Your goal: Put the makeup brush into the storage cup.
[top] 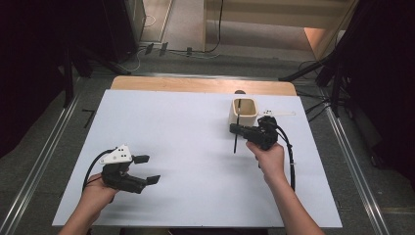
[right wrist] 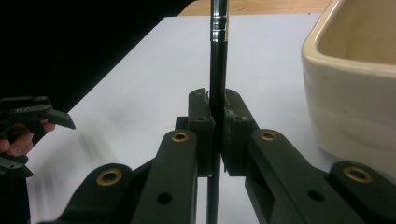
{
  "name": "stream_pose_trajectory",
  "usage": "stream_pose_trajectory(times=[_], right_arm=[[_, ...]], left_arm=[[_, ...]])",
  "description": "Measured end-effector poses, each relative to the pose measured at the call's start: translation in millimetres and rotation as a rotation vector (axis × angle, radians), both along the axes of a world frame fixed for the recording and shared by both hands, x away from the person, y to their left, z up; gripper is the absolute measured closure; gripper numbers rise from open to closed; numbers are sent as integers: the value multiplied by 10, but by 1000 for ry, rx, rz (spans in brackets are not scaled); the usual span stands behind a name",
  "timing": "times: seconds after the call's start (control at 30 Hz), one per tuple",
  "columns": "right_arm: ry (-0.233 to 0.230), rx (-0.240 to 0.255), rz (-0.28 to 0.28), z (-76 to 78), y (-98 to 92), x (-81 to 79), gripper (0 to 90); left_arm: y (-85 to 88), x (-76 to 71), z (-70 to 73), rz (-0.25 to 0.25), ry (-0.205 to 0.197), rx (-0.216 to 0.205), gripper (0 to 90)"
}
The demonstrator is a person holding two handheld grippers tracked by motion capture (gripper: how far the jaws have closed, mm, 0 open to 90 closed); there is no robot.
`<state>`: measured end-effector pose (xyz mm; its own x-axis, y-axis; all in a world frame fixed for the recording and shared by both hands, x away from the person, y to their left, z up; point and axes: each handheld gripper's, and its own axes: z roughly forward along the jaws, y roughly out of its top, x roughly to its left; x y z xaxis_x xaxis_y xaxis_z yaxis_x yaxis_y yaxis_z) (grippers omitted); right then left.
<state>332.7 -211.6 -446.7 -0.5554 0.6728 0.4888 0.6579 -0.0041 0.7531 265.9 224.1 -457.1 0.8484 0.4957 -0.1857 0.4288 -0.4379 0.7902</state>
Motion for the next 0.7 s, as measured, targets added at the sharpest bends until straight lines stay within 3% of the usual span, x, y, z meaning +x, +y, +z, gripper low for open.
stream_pose_trajectory(times=[0.2, 0.7], right_arm=[[-15, 16, -10, 63, -46, 45, 856], [-52, 1, -40, 282, -137, 284, 856]], left_arm=[[-6, 4, -6, -5, 0, 2, 167], [2, 31, -27, -11, 1, 18, 167]])
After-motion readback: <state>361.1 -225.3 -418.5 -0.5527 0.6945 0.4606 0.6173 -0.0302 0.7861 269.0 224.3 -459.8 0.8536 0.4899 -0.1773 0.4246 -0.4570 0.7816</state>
